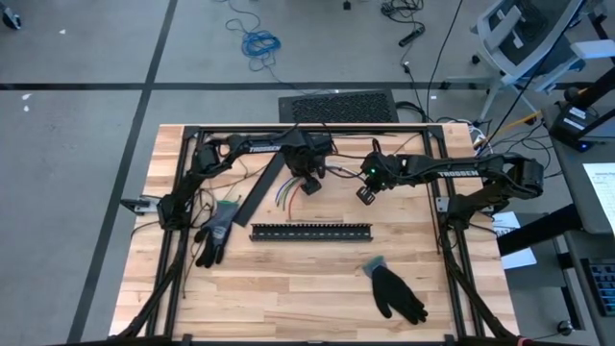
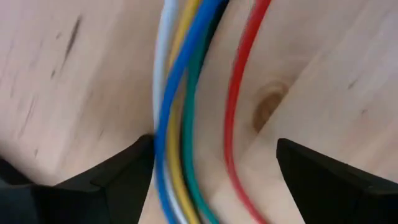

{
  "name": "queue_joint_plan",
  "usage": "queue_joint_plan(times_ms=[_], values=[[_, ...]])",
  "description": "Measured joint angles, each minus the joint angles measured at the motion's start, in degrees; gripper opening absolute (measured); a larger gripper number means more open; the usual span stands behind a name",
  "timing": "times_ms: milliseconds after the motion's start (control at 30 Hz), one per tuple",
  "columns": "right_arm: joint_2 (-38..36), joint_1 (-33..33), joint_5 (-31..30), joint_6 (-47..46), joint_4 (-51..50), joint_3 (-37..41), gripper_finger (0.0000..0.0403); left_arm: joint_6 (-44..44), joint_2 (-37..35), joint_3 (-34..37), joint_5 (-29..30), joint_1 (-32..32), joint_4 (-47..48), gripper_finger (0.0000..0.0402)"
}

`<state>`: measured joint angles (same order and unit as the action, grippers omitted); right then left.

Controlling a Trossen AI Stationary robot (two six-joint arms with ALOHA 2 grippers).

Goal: Ziptie cables
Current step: Put the ziptied cable wires into the cable duct

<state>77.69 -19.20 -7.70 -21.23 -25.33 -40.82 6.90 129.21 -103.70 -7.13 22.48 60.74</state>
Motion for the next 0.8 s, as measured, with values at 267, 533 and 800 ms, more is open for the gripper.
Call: queue_joint_plan(times_ms=[267,533,800], values=[[0.00,0.01,0.57,0.72,0.26,0.00,0.0004,1.26,1.25,-0.07,4.21,-0.57,-3.05,0.0330],[0.00,0.01,0.57,0.72,0.24,0.00,0.0004,0.26,1.33,-0.17,6.42,-2.08,-2.76,0.0238],[0.00,0.00,0.55,0.44,0.19,0.00,0.0004,0.28,1.46,-0.13,8.17,-4.08,-2.24,0.0114]])
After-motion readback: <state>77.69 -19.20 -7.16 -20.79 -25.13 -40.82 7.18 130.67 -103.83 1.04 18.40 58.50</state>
